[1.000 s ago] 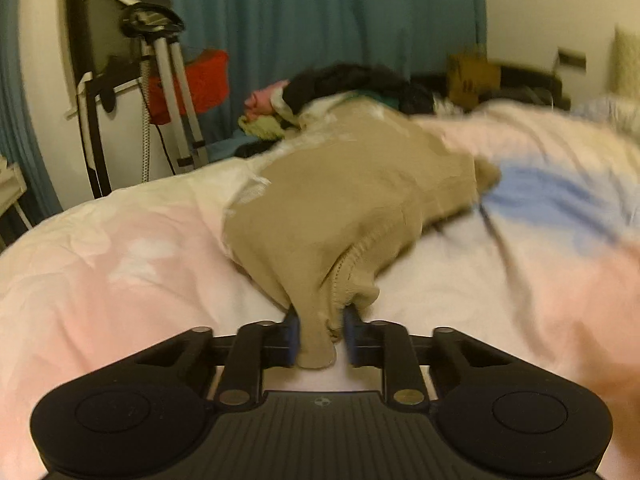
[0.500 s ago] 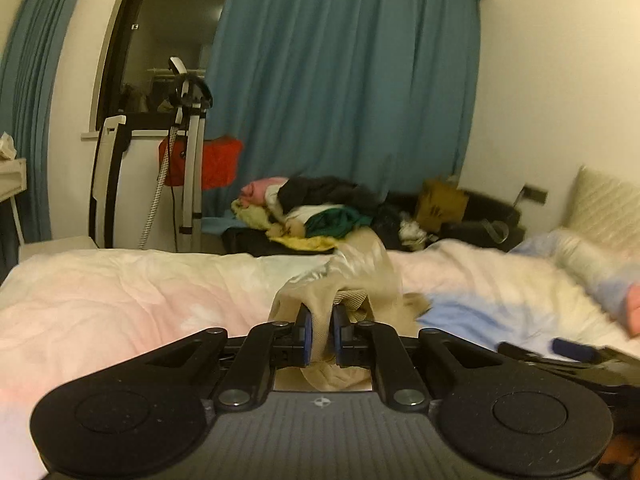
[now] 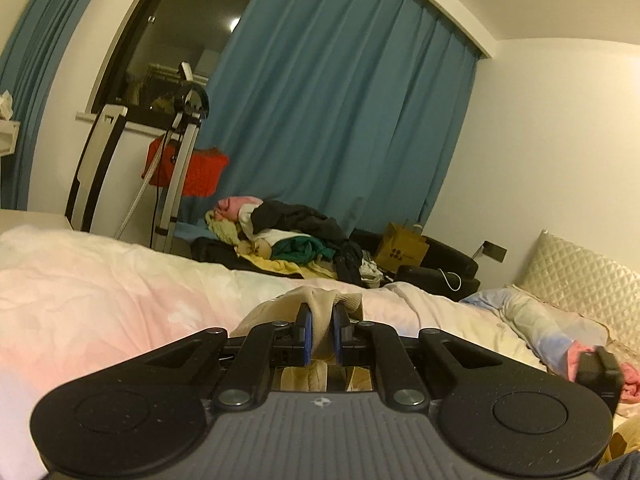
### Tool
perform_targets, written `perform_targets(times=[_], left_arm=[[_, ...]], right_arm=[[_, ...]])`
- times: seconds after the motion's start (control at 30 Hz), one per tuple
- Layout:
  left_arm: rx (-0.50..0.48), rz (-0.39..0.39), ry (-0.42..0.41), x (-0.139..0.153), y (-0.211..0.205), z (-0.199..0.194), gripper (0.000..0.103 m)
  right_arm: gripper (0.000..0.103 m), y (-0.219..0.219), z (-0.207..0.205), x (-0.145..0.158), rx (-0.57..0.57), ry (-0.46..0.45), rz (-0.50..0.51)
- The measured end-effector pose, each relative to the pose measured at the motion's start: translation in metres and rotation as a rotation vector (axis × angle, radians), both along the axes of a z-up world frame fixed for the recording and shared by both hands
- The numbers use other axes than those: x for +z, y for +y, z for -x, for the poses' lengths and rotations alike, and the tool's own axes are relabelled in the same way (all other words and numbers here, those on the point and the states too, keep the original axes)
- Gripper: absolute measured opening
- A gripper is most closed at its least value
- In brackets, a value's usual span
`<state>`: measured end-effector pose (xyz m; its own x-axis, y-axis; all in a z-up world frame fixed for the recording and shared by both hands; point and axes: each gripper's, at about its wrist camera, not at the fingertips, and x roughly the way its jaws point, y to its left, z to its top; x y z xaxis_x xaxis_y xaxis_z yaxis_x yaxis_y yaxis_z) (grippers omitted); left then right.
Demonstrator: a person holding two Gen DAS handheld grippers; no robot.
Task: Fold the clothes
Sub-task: 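Lift the T-shirt with the left tool and shake it out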
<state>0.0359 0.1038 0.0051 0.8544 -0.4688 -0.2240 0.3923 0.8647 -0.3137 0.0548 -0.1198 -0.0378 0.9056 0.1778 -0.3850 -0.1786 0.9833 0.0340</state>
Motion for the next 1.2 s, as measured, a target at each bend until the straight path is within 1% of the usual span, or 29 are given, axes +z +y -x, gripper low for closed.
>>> perform_targets(times=[0.1,0.2,0.27,0.3,0.33,0.4,0.47,0.53,0.6,0.67,0.7,0.8,0.83,0.9,0.93,0.97,1.0,1.03,1.1,1.13,1.2], left_arm=[[0.018,0.025,0.040,-0.009,0.005,-0.014,0.011],[0.028,0.050,0.086,-0.017,0.012,-0.025,0.011],[0.013,0.053,0.104,-0.022,0.013,-0.031,0.011],[0.005,0.048,0.107,-0.023,0.011,-0.033,0.011],[0.001,0.043,0.106,-0.025,0.009,-0.035,0.011],[0.001,0.037,0.100,-0.028,0.007,-0.039,0.011],[0.006,0.049,0.100,-0.030,0.006,-0.043,0.011],[0.013,0.069,0.105,-0.029,0.006,-0.046,0.011],[0.017,0.087,0.110,-0.028,0.006,-0.047,0.011],[0.017,0.098,0.103,-0.027,0.007,-0.045,0.011],[0.013,0.105,0.097,-0.026,0.008,-0.043,0.011],[-0.027,0.135,0.062,-0.019,0.006,-0.034,0.011],[-0.045,0.140,0.045,-0.016,0.004,-0.030,0.011],[-0.098,0.130,-0.002,-0.009,-0.002,-0.020,0.011],[-0.122,0.126,-0.023,-0.007,-0.004,-0.015,0.011],[-0.141,0.125,-0.036,-0.006,-0.006,-0.011,0.011],[-0.156,0.126,-0.042,-0.005,-0.008,-0.008,0.011],[-0.163,0.129,-0.041,-0.006,-0.009,-0.007,0.011],[-0.164,0.137,-0.033,-0.008,-0.010,-0.005,0.011],[-0.159,0.142,-0.026,-0.009,-0.009,-0.006,0.011],[-0.141,0.155,-0.013,-0.011,-0.008,-0.007,0.011]], right_arm=[[0.092,0.009,-0.019,-0.001,-0.013,-0.009,-0.011],[0.092,-0.006,-0.038,0.000,-0.121,-0.020,-0.117],[0.092,-0.019,-0.050,-0.004,-0.162,0.001,-0.207],[0.092,-0.024,-0.057,-0.007,-0.172,0.023,-0.235],[0.092,-0.025,-0.063,-0.011,-0.178,0.052,-0.232],[0.092,-0.025,-0.070,-0.022,-0.195,0.112,-0.189],[0.092,-0.024,-0.074,-0.037,-0.202,0.189,-0.148],[0.091,-0.030,-0.075,-0.047,-0.229,0.240,-0.168],[0.091,-0.036,-0.071,-0.049,-0.253,0.260,-0.186],[0.092,-0.041,-0.059,-0.040,-0.296,0.214,-0.168],[0.092,-0.044,-0.051,-0.032,-0.324,0.169,-0.156],[0.092,-0.055,-0.024,-0.003,-0.415,-0.014,-0.109],[0.092,-0.056,-0.013,0.009,-0.440,-0.091,-0.089],[0.092,-0.058,0.009,0.029,-0.495,-0.240,-0.048],[0.092,-0.059,0.017,0.037,-0.531,-0.299,-0.034],[0.093,-0.063,0.022,0.042,-0.554,-0.336,-0.037],[0.093,-0.067,0.025,0.044,-0.556,-0.346,-0.058],[0.093,-0.070,0.022,0.041,-0.544,-0.319,-0.073],[0.092,-0.074,0.011,0.031,-0.513,-0.218,-0.078],[0.092,-0.074,0.002,0.022,-0.502,-0.149,-0.066],[0.092,-0.076,-0.016,-0.003,-0.492,0.026,-0.058]])
